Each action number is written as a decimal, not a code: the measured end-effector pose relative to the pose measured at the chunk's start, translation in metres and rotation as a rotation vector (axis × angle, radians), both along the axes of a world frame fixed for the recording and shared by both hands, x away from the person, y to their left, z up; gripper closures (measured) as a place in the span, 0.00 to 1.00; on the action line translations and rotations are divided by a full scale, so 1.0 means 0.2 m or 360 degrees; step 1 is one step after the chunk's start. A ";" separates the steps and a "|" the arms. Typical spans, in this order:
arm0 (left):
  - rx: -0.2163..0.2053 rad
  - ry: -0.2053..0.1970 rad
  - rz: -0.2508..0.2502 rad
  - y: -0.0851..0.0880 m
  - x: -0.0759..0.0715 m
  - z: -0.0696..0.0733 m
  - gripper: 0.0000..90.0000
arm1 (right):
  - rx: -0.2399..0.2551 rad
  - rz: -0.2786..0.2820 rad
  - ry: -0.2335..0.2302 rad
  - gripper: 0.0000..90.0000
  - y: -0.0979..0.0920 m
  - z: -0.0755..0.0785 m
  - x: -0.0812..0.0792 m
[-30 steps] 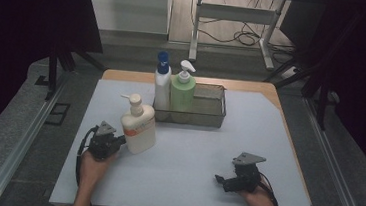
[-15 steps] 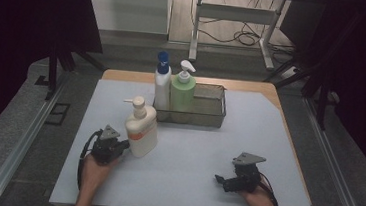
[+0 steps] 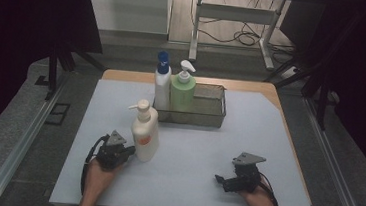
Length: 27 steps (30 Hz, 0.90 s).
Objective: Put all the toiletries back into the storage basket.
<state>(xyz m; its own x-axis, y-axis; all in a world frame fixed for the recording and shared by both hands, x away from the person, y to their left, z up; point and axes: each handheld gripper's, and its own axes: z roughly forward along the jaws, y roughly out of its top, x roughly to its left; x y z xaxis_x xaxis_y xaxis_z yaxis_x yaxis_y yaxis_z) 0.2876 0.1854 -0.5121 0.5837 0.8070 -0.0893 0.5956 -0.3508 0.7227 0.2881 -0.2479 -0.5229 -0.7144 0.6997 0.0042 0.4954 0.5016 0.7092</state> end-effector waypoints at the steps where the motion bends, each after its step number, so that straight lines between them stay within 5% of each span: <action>1: 0.0002 0.0003 -0.0006 0.00 0.00 0.00 0.99 | 0.0000 0.0000 0.0000 0.06 0.00 0.00 0.00; 27: 0.0051 0.0006 -0.0172 -0.19 -0.04 0.01 0.99 | -0.0001 0.0000 0.0000 0.06 0.00 0.00 0.00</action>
